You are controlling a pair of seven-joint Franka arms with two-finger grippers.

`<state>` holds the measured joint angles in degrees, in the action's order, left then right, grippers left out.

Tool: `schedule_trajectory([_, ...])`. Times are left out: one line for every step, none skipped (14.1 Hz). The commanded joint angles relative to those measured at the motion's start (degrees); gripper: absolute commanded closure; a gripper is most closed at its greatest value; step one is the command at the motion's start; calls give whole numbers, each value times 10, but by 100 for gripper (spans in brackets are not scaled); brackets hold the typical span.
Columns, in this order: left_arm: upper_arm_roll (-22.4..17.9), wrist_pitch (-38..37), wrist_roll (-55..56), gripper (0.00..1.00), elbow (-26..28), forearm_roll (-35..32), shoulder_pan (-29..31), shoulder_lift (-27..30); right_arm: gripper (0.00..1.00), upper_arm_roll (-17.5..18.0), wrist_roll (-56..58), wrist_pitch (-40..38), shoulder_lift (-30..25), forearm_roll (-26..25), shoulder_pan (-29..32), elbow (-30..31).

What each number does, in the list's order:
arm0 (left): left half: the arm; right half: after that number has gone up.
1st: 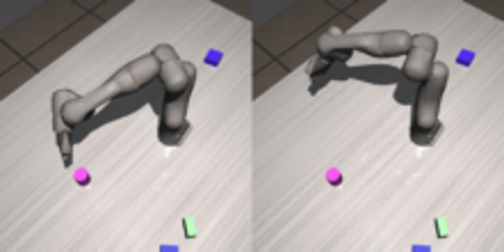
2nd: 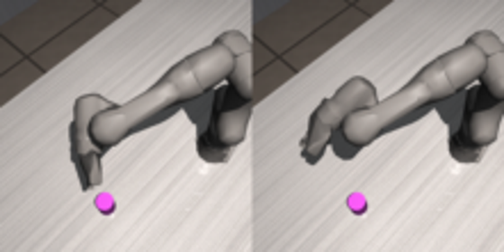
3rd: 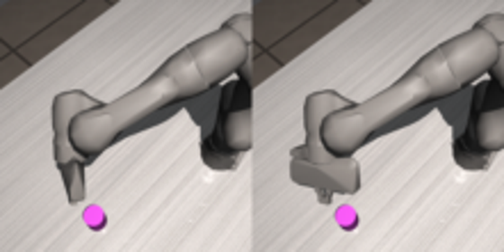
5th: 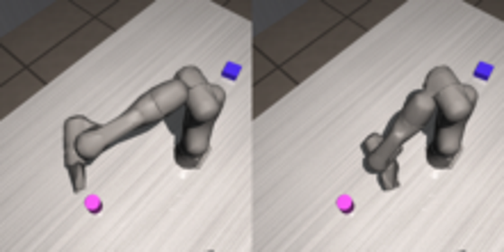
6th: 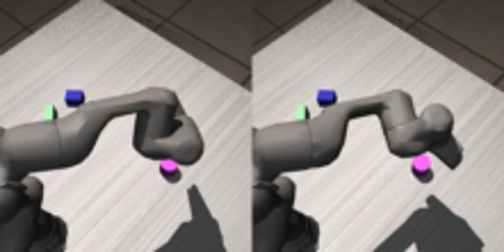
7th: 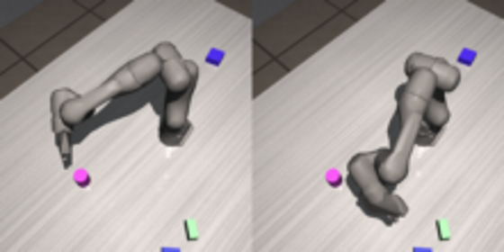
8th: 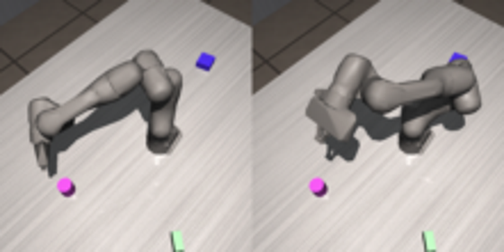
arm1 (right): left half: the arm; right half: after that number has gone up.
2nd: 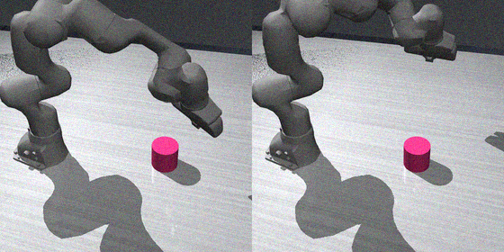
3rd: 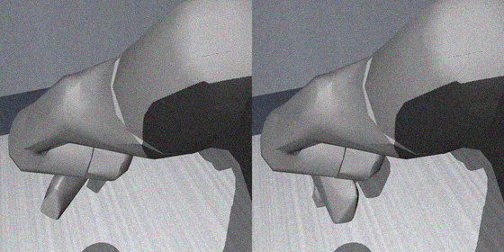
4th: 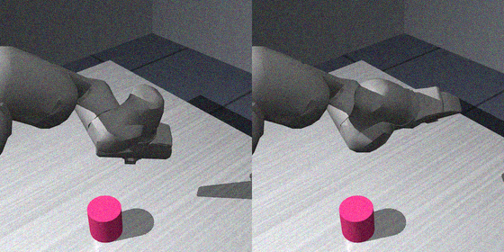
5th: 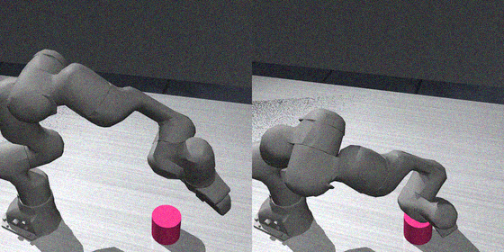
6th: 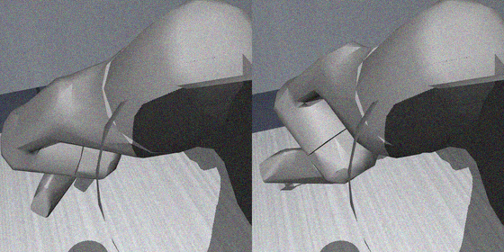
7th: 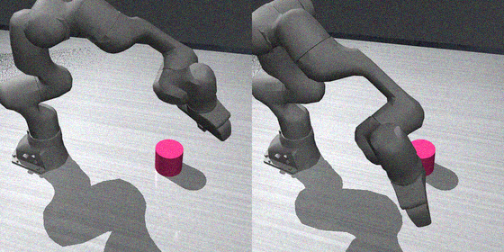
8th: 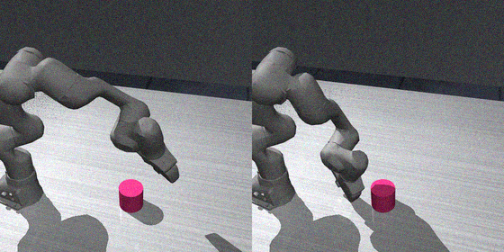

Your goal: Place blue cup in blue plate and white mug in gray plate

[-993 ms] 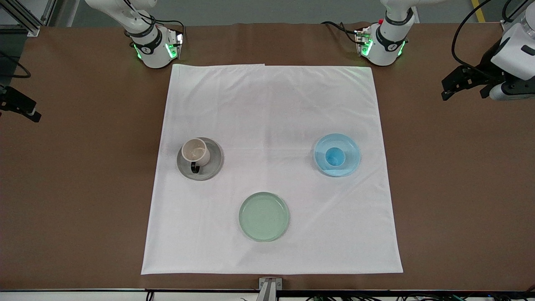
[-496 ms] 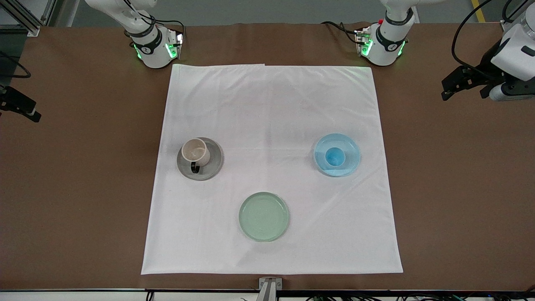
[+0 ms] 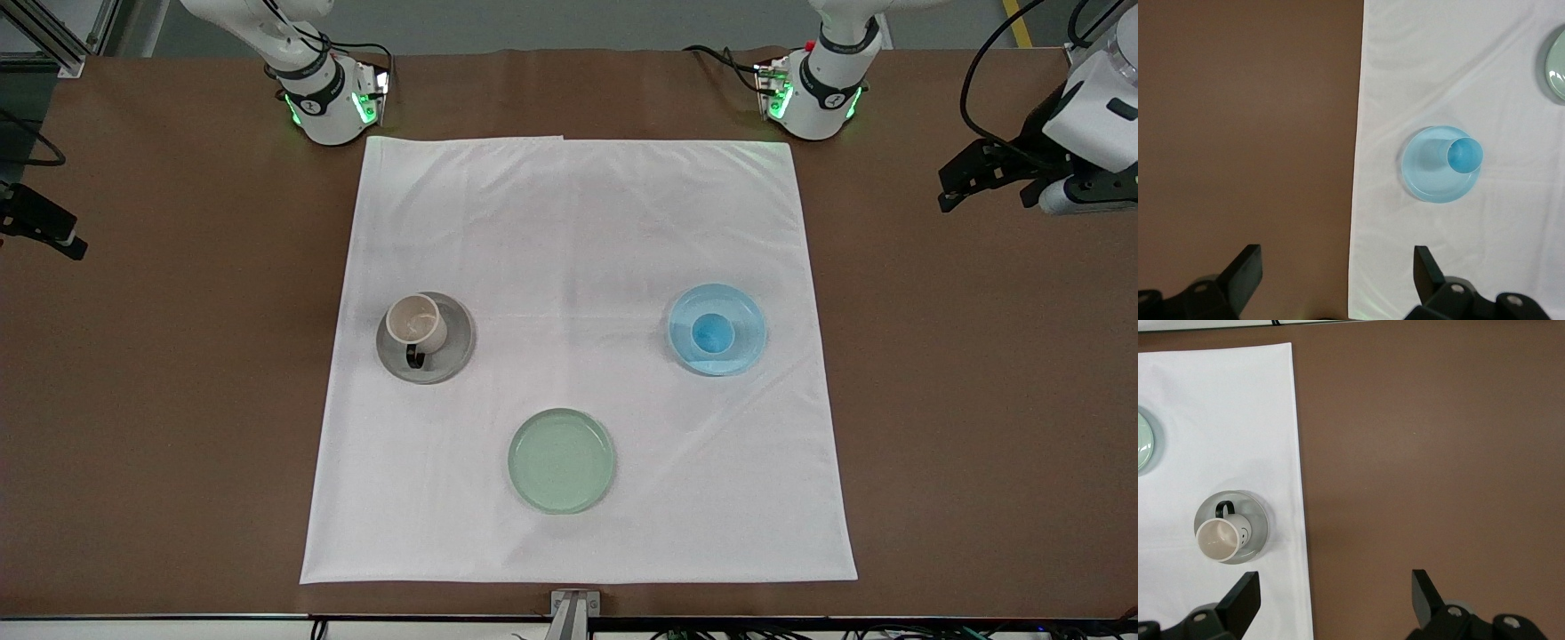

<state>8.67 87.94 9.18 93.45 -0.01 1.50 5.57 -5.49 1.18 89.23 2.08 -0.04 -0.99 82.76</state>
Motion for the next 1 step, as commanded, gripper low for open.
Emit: schedule_trajectory([2,-11,0,0,-14,-11,-2,-6,0,5,0,-2,5,-5,7,-10])
